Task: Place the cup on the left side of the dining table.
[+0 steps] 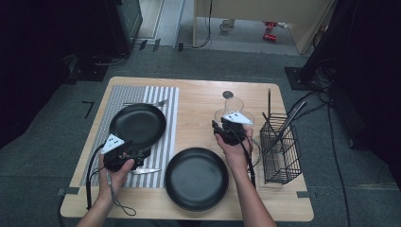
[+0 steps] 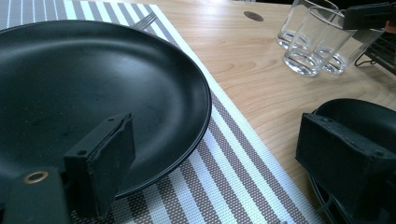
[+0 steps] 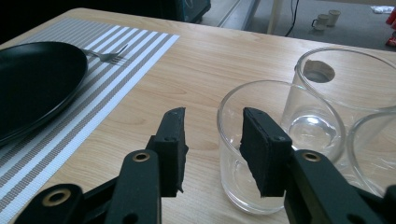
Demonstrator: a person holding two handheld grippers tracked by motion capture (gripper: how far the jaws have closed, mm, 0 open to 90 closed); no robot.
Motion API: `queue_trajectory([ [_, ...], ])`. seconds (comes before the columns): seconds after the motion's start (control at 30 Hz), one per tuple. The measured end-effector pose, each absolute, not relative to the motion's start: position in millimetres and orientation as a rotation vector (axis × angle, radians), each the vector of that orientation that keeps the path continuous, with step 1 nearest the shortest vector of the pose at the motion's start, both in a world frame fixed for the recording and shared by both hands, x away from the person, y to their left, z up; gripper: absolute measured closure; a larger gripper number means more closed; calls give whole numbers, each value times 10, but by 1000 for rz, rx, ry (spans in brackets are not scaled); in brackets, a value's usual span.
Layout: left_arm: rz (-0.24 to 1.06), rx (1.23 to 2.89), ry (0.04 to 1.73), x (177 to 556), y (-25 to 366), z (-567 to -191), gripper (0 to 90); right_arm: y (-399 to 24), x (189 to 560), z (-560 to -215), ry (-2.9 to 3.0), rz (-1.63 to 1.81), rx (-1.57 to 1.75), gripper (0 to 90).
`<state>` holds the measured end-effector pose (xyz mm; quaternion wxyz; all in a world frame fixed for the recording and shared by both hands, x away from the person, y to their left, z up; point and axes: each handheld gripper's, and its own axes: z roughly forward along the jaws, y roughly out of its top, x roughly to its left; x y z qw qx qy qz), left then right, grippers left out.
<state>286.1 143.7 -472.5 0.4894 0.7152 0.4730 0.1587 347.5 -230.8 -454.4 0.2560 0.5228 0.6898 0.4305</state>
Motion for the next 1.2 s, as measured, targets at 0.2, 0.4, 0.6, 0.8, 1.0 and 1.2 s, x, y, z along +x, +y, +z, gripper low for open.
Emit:
queue_trajectory([
  [0.2, 384, 1732, 1153, 2853, 1461, -4717, 125, -2294, 3554, -4592, 1878, 1151, 1429, 661],
  [0.4, 382, 1728, 1155, 2858, 1473, -4720, 126, -2329, 3602, -4620, 1879, 1164, 1454, 711],
  [0.6, 382, 1733, 1153, 2860, 1454, -4729, 127, -2317, 3627, -4634, 1887, 1149, 1447, 762],
  [0.8, 387, 1738, 1145, 2858, 1440, -4724, 127, -2306, 3664, -4634, 1922, 1154, 1441, 829],
  [1.0, 388, 1738, 1148, 2858, 1447, -4728, 128, -2278, 3682, -4630, 1938, 1148, 1424, 868],
  [1.2, 389, 1739, 1151, 2860, 1444, -4731, 129, -2256, 3676, -4625, 1945, 1132, 1400, 873],
])
